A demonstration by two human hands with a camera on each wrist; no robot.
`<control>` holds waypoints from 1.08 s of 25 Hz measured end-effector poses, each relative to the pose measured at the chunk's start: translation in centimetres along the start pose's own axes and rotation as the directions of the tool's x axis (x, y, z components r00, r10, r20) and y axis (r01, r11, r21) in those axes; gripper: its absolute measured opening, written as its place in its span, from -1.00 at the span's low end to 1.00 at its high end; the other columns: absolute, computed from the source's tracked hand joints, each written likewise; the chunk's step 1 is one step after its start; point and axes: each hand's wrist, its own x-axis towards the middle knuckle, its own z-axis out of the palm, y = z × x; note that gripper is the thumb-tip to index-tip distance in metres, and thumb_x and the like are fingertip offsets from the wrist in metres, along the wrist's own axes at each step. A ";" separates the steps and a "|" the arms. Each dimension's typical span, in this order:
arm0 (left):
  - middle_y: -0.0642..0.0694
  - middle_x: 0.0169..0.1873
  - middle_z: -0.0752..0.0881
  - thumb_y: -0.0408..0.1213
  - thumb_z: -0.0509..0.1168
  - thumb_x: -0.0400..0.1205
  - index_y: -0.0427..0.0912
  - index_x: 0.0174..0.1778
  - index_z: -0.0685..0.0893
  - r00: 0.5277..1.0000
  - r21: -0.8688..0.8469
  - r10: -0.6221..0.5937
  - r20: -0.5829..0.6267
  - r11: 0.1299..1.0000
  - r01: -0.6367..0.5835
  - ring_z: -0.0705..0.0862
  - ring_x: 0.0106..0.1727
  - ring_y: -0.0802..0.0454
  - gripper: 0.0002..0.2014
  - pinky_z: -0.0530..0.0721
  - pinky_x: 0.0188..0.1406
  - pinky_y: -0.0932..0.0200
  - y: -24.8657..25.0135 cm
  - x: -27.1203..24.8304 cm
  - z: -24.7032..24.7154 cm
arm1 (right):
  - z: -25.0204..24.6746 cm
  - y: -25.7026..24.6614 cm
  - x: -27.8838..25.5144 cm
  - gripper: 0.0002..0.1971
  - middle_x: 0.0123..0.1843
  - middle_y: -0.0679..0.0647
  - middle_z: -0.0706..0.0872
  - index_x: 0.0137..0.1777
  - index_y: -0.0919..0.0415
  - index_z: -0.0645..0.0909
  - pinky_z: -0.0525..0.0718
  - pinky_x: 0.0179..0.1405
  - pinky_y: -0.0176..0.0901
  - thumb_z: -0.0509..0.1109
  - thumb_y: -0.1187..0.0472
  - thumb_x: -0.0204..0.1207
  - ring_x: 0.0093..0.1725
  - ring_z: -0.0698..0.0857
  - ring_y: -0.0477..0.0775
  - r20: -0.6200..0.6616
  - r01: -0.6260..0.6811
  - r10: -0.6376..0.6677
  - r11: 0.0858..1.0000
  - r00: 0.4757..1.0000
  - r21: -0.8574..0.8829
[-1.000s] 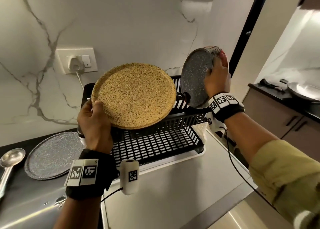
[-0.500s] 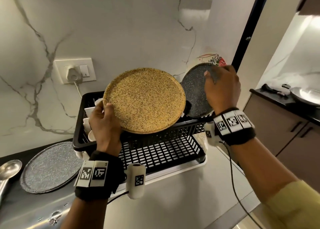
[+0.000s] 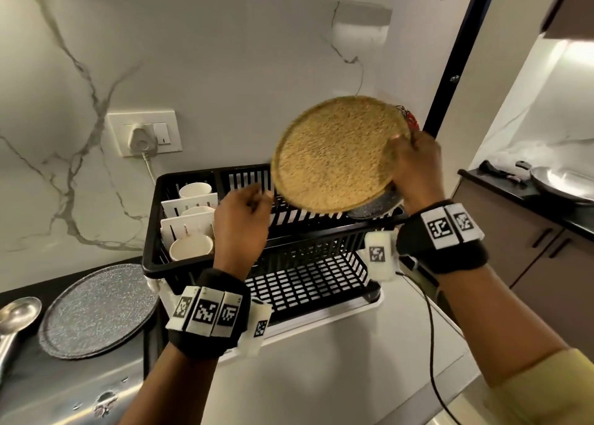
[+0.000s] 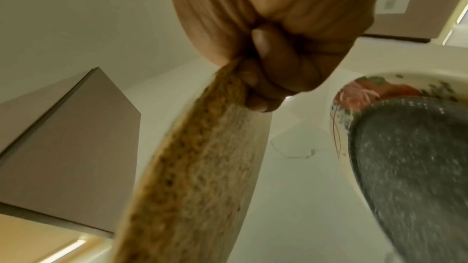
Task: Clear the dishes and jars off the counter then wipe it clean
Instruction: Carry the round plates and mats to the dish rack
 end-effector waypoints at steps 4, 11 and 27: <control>0.06 -0.06 0.79 -0.18 0.43 0.59 -0.09 0.06 0.82 0.925 0.403 0.002 0.380 0.900 -0.167 0.70 -0.11 0.15 -0.82 0.63 -0.05 0.22 -0.1 -0.9 0.1 | -1.3 -0.4 3.1 -0.74 -0.06 0.12 0.59 0.20 0.31 0.49 0.42 -0.23 -0.18 0.13 0.16 0.66 -0.12 0.56 0.11 -0.113 0.133 -0.174 0.944 0.978 -0.303; -0.04 -0.05 0.79 -0.32 0.37 0.60 -0.12 -0.06 0.83 0.899 0.570 0.013 0.438 0.769 -0.289 0.73 -0.02 -0.01 -0.88 0.65 -0.03 0.16 0.5 -1.5 1.1 | 1.1 1.6 2.5 -0.68 0.03 0.37 0.71 0.38 0.29 0.37 0.47 -0.27 0.04 0.05 0.15 0.74 -0.06 0.71 0.48 -0.020 0.267 -0.373 0.699 0.928 -0.664; -0.06 -0.10 0.73 -0.38 0.34 0.59 -0.18 -0.15 0.77 0.923 0.665 0.063 0.379 0.675 -0.319 0.70 -0.12 -0.08 -0.90 0.68 -0.15 0.05 0.6 -2.6 2.0 | 2.7 5.2 1.7 -0.67 -0.03 0.34 0.74 0.39 0.29 0.35 0.72 -0.13 0.18 0.12 0.17 0.69 -0.07 0.75 0.44 0.065 0.202 -0.209 0.747 0.976 -0.633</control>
